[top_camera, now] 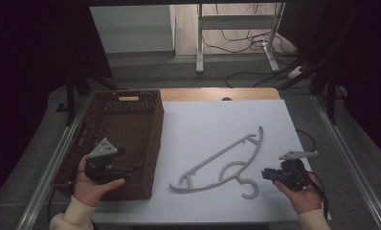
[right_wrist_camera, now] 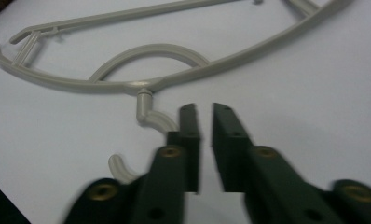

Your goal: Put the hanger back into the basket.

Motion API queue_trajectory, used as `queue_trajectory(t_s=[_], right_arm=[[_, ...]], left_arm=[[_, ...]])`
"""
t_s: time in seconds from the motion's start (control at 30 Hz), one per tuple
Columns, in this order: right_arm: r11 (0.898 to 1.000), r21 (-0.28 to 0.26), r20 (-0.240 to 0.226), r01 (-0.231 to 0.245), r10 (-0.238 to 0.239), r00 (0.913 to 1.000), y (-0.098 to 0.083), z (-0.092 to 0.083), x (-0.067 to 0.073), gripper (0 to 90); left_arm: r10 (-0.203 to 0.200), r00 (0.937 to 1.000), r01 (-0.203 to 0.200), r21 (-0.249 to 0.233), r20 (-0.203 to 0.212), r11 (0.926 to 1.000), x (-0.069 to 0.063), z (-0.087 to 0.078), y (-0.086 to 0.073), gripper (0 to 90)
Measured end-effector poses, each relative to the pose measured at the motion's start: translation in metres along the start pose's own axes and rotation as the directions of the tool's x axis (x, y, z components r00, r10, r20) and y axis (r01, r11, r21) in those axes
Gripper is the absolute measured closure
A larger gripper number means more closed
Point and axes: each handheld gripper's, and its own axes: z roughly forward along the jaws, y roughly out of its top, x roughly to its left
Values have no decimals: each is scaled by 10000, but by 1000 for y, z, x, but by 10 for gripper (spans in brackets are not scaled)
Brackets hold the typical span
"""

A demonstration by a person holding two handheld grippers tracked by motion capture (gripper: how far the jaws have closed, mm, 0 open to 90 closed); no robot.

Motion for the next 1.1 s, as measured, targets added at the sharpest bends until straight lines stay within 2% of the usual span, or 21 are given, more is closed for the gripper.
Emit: queue_trajectory(t_s=[0.03, 0.07, 0.1, 0.17, 0.2, 0.37, 0.47, 0.5, 0.57, 0.6, 0.63, 0.73, 0.77, 0.8, 0.87, 0.9, 0.93, 0.97, 1.03, 1.07, 1.1], right_arm=[[10000, 0, 0, 0, 0, 10000, 0, 0, 0, 633], [9991, -34, 140, 427, -427, 9990, 1, 3, 1, 400], [9991, -34, 140, 427, -427, 9990, 1, 3, 1, 400], [9979, -10, 450, 653, -651, 9969, 2, 6, 3, 289], [9981, -136, 355, 602, -597, 9976, 3, 6, 2, 252], [9982, -334, 457, 491, -476, 9978, 3, 5, -2, 235], [9986, -341, 509, 397, -380, 9980, 2, 5, -5, 233], [9982, -420, 519, 417, -395, 9979, 2, 4, -5, 232], [9983, -443, 505, 372, -350, 9981, 2, 3, -6, 232], [9979, -558, 517, 343, -314, 9982, 2, 2, -6, 232], [9977, -585, 516, 336, -306, 9982, 2, 2, -6, 232], [9976, -611, 532, 325, -293, 9982, 2, 1, -7, 232], [9974, -640, 530, 325, -291, 9982, 2, 1, -7, 232], [9976, -637, 534, 284, -250, 9983, 2, 0, -7, 232], [9974, -653, 568, 289, -252, 9981, 2, 0, -7, 232], [9974, -653, 568, 289, -252, 9981, 2, 0, -7, 232], [9973, -649, 605, 338, -299, 9977, 2, 1, -7, 232], [9975, -621, 637, 334, -295, 9975, 2, 1, -7, 233], [9975, -606, 665, 366, -326, 9973, 2, 1, -7, 233], [9979, -564, 685, 325, -286, 9972, 1, 1, -7, 232], [9979, -551, 707, 344, -304, 9970, 1, 1, -8, 232]], left_arm=[[13, 10000, -13, 1, -8, 10000, -1, 0, 0, 198], [48, 10000, -48, -5, 14, 10000, -3, 0, 1, 198], [48, 10000, -48, -5, 14, 10000, -3, 0, 1, 198], [121, 9999, -121, 1, 79, 9999, -7, 1, 3, 197], [156, 9998, -156, -2, 142, 9999, -9, 2, 3, 197], [478, 9972, -484, 95, 582, 9988, -27, 8, 8, 206], [710, 9922, -721, 73, 1029, 9974, -40, 12, 13, 217], [954, 9881, -974, 112, 1210, 9952, -50, 16, 18, 222], [1066, 9854, -1096, 154, 1328, 9939, -55, 19, 20, 227], [1294, 9793, -1349, 248, 1559, 9905, -65, 25, 25, 232], [1294, 9793, -1349, 248, 1559, 9905, -65, 25, 25, 235], [1655, 9684, -1768, 455, 1867, 9832, -78, 36, 32, 237], [1807, 9595, -1980, 611, 2159, 9783, -85, 44, 36, 236], [1807, 9595, -1980, 611, 2159, 9783, -85, 44, 36, 237], [2044, 9444, -2318, 803, 2576, 9694, -93, 57, 40, 238], [2044, 9444, -2318, 803, 2576, 9694, -93, 57, 40, 241], [2282, 9298, -2622, 844, 2886, 9613, -98, 64, 43, 247], [2365, 9252, -2734, 890, 2969, 9578, -101, 68, 45, 250], [2447, 9206, -2841, 920, 3044, 9544, -103, 71, 47, 251], [2587, 9116, -3056, 1058, 3195, 9462, -108, 78, 50, 258], [2669, 9068, -3172, 1110, 3262, 9419, -111, 82, 52, 261]])
